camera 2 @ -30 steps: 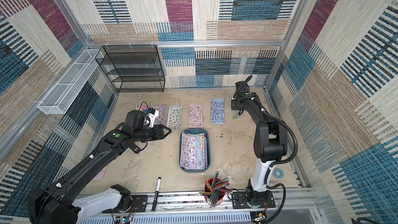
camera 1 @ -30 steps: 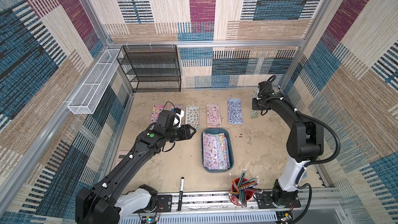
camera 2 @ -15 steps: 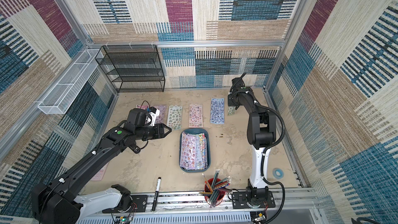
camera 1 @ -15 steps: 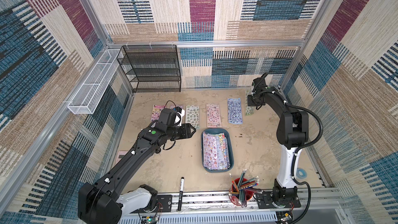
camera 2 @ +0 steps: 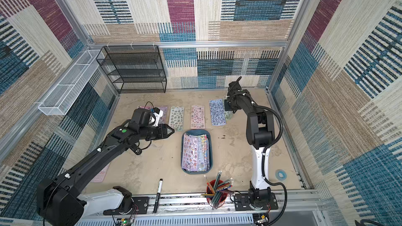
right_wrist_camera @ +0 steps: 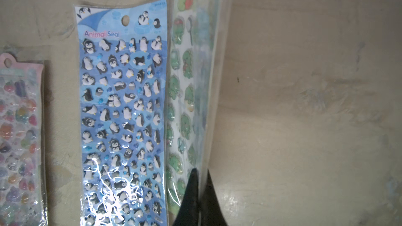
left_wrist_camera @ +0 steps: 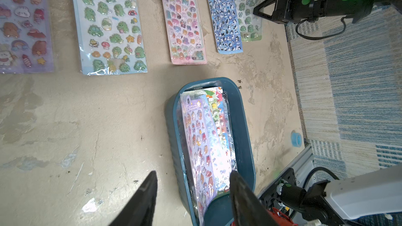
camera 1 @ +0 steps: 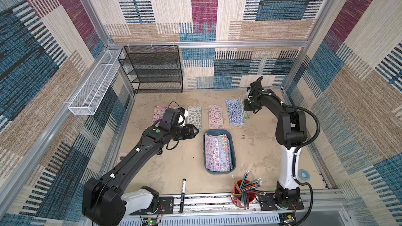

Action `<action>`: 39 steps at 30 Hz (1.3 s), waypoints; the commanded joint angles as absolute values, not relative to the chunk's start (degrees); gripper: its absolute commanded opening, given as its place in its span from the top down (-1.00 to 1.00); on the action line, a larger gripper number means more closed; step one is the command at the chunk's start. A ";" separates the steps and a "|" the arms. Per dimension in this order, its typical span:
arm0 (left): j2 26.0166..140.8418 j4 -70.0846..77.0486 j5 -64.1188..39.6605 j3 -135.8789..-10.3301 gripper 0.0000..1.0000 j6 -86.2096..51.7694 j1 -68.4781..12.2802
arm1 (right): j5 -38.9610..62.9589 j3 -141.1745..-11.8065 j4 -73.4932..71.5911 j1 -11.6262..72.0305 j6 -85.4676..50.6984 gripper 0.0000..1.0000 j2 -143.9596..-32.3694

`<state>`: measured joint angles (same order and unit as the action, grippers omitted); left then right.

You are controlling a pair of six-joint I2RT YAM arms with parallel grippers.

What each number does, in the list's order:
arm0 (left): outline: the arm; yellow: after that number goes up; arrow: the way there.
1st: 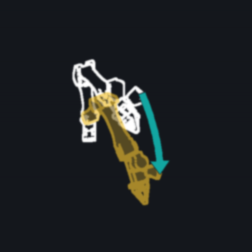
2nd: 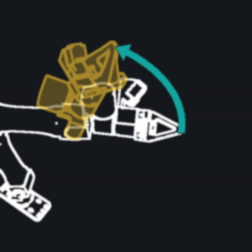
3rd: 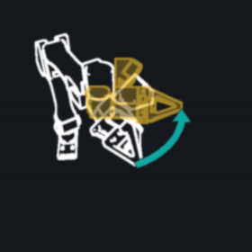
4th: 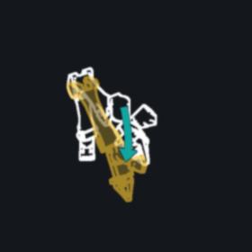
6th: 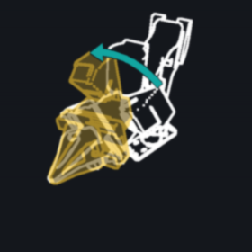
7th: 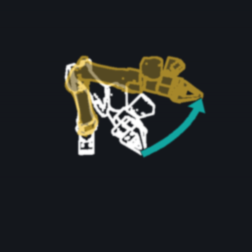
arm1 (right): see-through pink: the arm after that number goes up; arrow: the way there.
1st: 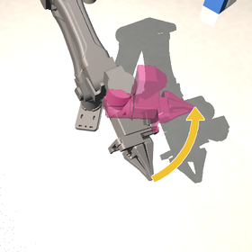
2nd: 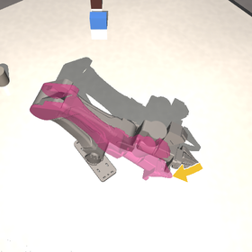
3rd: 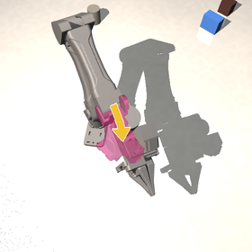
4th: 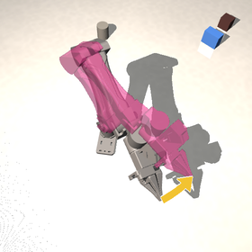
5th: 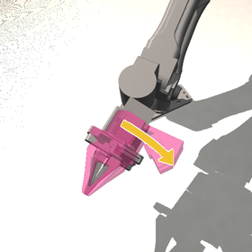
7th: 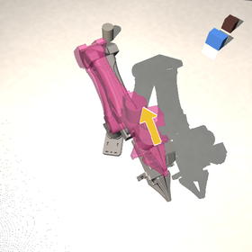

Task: Take the stickers out of the storage box
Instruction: Place the sticker at the center of the board.

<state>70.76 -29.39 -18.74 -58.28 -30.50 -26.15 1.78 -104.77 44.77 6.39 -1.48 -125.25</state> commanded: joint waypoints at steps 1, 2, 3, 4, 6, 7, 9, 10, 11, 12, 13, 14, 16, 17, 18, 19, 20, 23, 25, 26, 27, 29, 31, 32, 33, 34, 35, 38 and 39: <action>71.08 -28.87 -20.08 -58.65 -0.09 -30.85 -26.24 | 3.12 -102.99 43.77 6.37 -2.78 1.00 -124.41; 71.02 -28.87 -20.13 -58.62 -0.08 -31.00 -26.19 | 3.65 -101.99 43.31 6.35 -3.34 1.00 -123.92; 71.01 -28.67 -20.04 -58.54 -0.08 -31.10 -26.19 | 4.87 -100.79 42.68 6.42 -4.14 1.00 -123.21; 70.97 -28.48 -20.06 -58.38 -0.09 -31.03 -26.19 | 6.24 -99.78 41.93 6.41 -4.60 1.00 -122.60; 71.10 -28.01 -20.10 -58.27 -0.08 -31.20 -26.15 | 6.14 -98.45 40.88 6.33 -5.41 1.00 -121.67; 71.28 -27.94 -20.29 -58.35 -0.09 -31.22 -26.19 | 4.75 -98.39 41.11 6.35 -5.54 1.00 -121.54; 71.46 -27.93 -20.89 -58.62 -0.08 -31.25 -26.18 | 2.00 -99.30 42.36 6.16 -5.04 1.00 -121.68; 71.48 -27.94 -21.01 -58.62 -0.08 -31.25 -26.15 | 1.28 -99.86 42.81 5.92 -4.73 1.00 -121.79; 71.45 -27.90 -21.02 -58.50 -0.08 -31.26 -26.20 | 0.97 -100.46 43.18 5.47 -4.42 1.00 -121.89; 71.21 -27.94 -20.93 -58.31 -0.08 -31.20 -26.19 | 0.95 -101.17 43.54 4.99 -4.16 1.00 -122.18; 71.04 -27.88 -20.84 -58.11 -0.08 -31.26 -26.21 | 0.81 -101.93 43.95 4.45 -3.92 1.00 -122.42; 70.93 -27.90 -20.71 -57.88 -0.07 -31.29 -26.22 | 0.53 -102.87 44.65 4.14 -3.38 1.00 -122.89; 70.49 -27.82 -20.58 -57.49 -0.08 -31.37 -26.20 | -1.93 -105.00 46.27 3.95 -1.61 1.00 -124.21; 70.37 -27.95 -20.49 -57.27 -0.08 -31.38 -26.26 | -3.13 -106.01 47.22 4.01 -0.80 1.00 -124.90; 70.25 -27.91 -20.48 -57.13 -0.08 -31.38 -26.18 | -4.17 -107.10 48.32 3.96 0.09 1.00 -125.77; 70.23 -27.96 -20.39 -57.05 -0.07 -31.38 -26.19 | -4.82 -107.69 48.97 4.03 0.79 1.00 -126.36; 70.35 -28.03 -20.35 -57.04 -0.08 -31.38 -26.19 | -5.09 -108.09 49.53 3.96 1.61 1.00 -126.89; 70.71 -28.02 -20.39 -57.34 -0.08 -31.48 -26.18 | -4.45 -108.39 51.00 3.97 3.28 1.00 -128.39; 71.19 -27.98 -20.63 -57.75 -0.07 -31.49 -26.22 | -4.48 -108.11 51.47 4.02 3.78 1.00 -129.08; 71.38 -28.03 -20.81 -57.98 -0.07 -31.47 -26.25 | -5.23 -107.99 51.54 3.98 3.86 1.00 -129.40; 71.62 -28.04 -20.97 -58.23 -0.07 -31.47 -26.25 | -6.43 -107.92 51.76 4.03 3.95 1.00 -129.59; 71.97 -27.98 -21.27 -58.61 -0.07 -31.39 -26.26 | -8.38 -107.82 51.94 4.02 4.08 1.00 -130.02; 72.48 -28.00 -21.25 -58.96 -0.07 -31.33 -26.23 | -8.39 -107.33 51.53 3.98 4.39 1.00 -130.16; 72.75 -28.02 -21.34 -59.16 -0.07 -31.25 -26.32 | -8.45 -107.20 51.33 4.01 4.39 1.00 -130.17; 73.02 -28.01 -21.44 -59.28 -0.06 -31.36 -26.27 | -8.59 -107.10 51.33 3.99 4.40 1.00 -130.45; 73.19 -27.98 -21.57 -59.38 -0.06 -31.38 -26.26 | -9.32 -107.04 51.41 4.08 4.46 1.00 -130.70; 73.31 -27.99 -21.71 -59.45 -0.06 -31.48 -26.28 | -10.37 -106.87 51.41 4.00 4.35 1.00 -130.92; 73.52 -27.89 -21.46 -59.48 -0.06 -31.46 -26.28 | -12.31 -105.72 50.49 3.99 4.40 0.57 -130.89; 73.56 -27.83 -21.36 -59.46 -0.06 -31.38 -26.28 | -12.68 -105.26 49.96 3.99 4.32 0.43 -130.75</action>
